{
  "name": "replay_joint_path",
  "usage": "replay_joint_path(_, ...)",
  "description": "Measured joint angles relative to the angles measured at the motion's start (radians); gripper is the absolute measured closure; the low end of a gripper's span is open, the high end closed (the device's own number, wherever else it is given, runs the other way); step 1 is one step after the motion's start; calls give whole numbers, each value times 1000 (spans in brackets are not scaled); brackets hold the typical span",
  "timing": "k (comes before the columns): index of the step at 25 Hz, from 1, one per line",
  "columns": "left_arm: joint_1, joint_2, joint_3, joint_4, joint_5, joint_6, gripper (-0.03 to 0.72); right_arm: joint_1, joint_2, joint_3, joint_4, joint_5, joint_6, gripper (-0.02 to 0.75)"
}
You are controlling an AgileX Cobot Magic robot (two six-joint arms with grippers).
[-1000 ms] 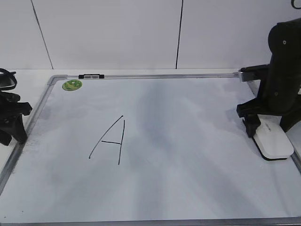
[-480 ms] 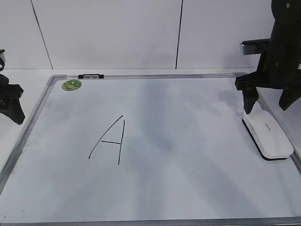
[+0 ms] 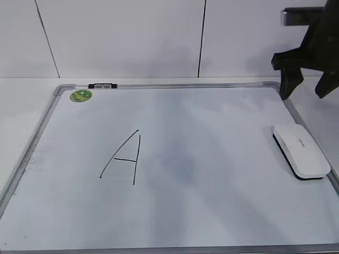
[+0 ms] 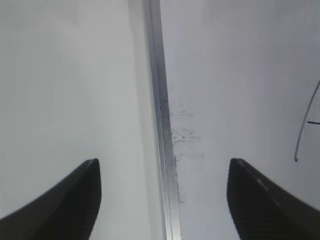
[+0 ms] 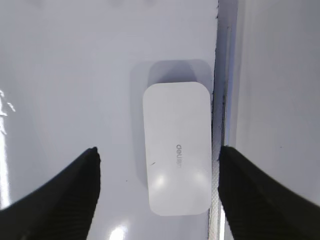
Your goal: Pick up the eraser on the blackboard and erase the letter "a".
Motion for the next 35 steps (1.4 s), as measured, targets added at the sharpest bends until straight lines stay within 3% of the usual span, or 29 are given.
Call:
replay_joint_path(11, 0, -319, 0, 69, 192, 0, 139, 0, -332, 20, 44, 18, -2, 198)
replay_joint_path(22, 0, -669, 0, 64, 230, -66, 190, 19, -655, 212, 70, 31, -4, 206)
replay_joint_path(29, -95, -835, 0, 79, 244, -66, 202, 19, -893, 387, 86, 37, -4, 206)
replay_joint_path(35, -137, -985, 62, 79, 245, -68, 204, 19, -1110, 508, 127, 39, -4, 206)
